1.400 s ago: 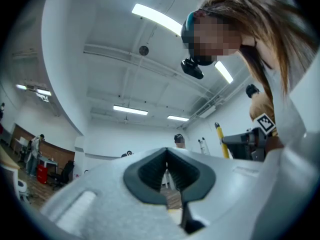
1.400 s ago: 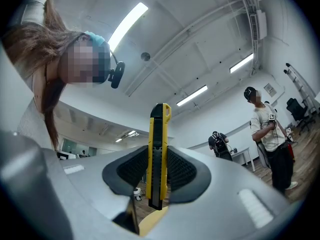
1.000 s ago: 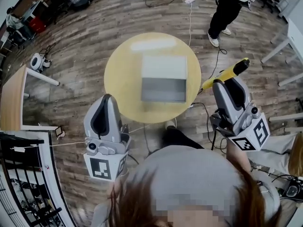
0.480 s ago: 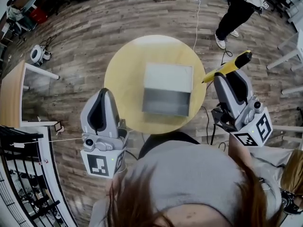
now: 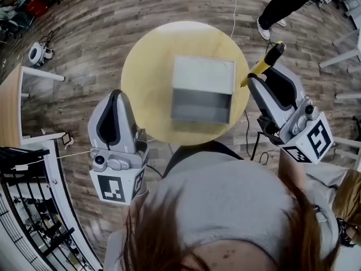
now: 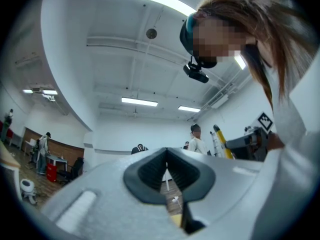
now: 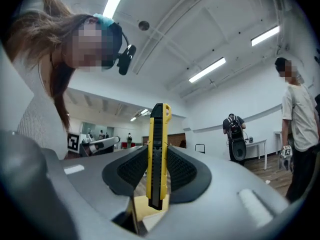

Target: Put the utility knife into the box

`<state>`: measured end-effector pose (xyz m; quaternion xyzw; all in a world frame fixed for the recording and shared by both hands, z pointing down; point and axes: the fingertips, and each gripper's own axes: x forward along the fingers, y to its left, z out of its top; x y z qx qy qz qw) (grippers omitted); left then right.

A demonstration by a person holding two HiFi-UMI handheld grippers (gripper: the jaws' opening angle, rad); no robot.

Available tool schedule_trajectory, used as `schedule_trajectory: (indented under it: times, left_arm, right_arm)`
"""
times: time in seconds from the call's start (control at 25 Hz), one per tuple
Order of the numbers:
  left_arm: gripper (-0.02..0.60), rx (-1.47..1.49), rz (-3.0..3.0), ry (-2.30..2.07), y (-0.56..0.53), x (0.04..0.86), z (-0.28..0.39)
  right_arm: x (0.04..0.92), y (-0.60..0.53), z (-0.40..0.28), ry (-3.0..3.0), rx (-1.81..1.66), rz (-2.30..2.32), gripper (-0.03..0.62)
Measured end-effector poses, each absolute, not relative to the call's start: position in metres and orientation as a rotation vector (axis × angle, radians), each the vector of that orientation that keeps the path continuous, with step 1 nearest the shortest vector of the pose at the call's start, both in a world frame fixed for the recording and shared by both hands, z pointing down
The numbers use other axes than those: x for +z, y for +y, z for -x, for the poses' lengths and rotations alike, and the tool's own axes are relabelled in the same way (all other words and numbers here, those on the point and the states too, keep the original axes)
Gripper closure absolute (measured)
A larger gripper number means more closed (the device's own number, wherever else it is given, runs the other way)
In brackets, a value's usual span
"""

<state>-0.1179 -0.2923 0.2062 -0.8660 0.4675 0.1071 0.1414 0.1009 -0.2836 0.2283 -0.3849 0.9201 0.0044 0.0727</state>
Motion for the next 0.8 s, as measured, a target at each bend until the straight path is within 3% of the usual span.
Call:
schedule_trajectory:
  times: [0.52, 0.8]
  left_arm:
    - [0.578, 0.303, 2.535, 1.415, -0.299, 0.229, 0.132]
    - [0.578, 0.321, 2.543, 1.417, -0.296, 0.229, 0.135]
  right_arm:
    - [0.333, -0.283, -0.03, 3.4, -0.163, 0.967, 0.474]
    - [0.377, -0.269, -0.009, 3.696, -0.01, 0.718, 0.474]
